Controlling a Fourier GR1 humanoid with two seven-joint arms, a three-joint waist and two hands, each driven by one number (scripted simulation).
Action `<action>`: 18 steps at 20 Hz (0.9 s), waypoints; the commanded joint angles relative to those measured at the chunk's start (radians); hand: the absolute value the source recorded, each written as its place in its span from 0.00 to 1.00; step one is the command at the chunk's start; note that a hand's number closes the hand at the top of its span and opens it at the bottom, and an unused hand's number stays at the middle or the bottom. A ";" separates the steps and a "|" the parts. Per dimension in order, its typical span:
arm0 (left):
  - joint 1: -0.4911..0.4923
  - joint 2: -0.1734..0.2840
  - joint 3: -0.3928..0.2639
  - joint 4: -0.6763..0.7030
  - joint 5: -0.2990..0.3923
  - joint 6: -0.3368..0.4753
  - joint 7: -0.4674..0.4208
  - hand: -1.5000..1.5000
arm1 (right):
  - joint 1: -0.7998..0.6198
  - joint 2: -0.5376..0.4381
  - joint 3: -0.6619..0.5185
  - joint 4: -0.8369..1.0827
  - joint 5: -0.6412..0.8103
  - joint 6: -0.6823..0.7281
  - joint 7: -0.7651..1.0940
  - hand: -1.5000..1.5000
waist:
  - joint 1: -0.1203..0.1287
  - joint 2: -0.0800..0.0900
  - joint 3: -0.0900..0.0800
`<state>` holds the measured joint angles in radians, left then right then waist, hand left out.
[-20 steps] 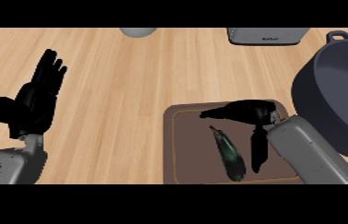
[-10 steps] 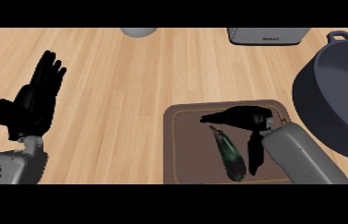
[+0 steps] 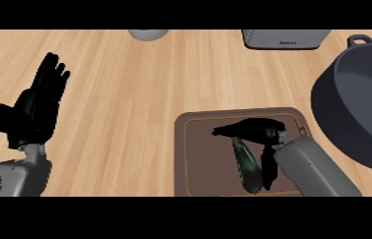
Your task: Pick the eggplant from the tray and place it in the pot
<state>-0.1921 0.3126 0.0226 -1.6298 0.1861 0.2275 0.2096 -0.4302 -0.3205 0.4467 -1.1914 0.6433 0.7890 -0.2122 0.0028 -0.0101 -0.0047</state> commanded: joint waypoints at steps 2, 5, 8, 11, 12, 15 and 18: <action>-0.010 0.000 0.038 0.055 0.006 -0.038 -0.046 0.50 | -0.021 -0.013 0.078 0.058 0.092 -0.046 -0.163 1.00 | 0.005 0.013 0.005; 0.002 -0.008 0.003 -0.052 -0.030 -0.003 0.058 0.50 | -0.034 0.019 0.064 0.062 0.120 -0.082 -0.169 1.00 | 0.005 0.010 0.005; -0.044 -0.025 0.012 0.006 -0.032 -0.008 0.028 0.50 | -0.026 0.040 0.067 0.118 0.137 -0.114 -0.196 1.00 | 0.003 0.012 0.005; 0.024 -0.033 0.025 0.006 -0.012 -0.047 -0.026 0.50 | -0.024 0.015 0.048 0.039 0.129 -0.052 -0.180 1.00 | 0.000 0.010 0.004; -0.005 0.015 0.071 0.034 0.028 -0.094 -0.006 0.50 | 0.014 -0.016 0.059 0.068 0.147 -0.118 -0.247 1.00 | 0.000 0.012 0.005; 0.047 -0.041 0.012 -0.026 -0.047 -0.007 -0.002 0.50 | 0.203 0.061 0.010 -0.134 0.174 -0.240 0.066 1.00 | -0.033 0.001 0.004; 0.061 -0.031 0.039 -0.032 -0.040 0.009 0.016 0.50 | 0.301 0.024 -0.081 -0.256 0.193 -0.357 0.170 1.00 | -0.090 -0.015 0.003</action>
<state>-0.1472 0.2947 0.0610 -1.6585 0.1617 0.2076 0.2185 -0.2746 -0.2908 0.4130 -1.3453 0.8075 0.5385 -0.1704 -0.0359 -0.0257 -0.0096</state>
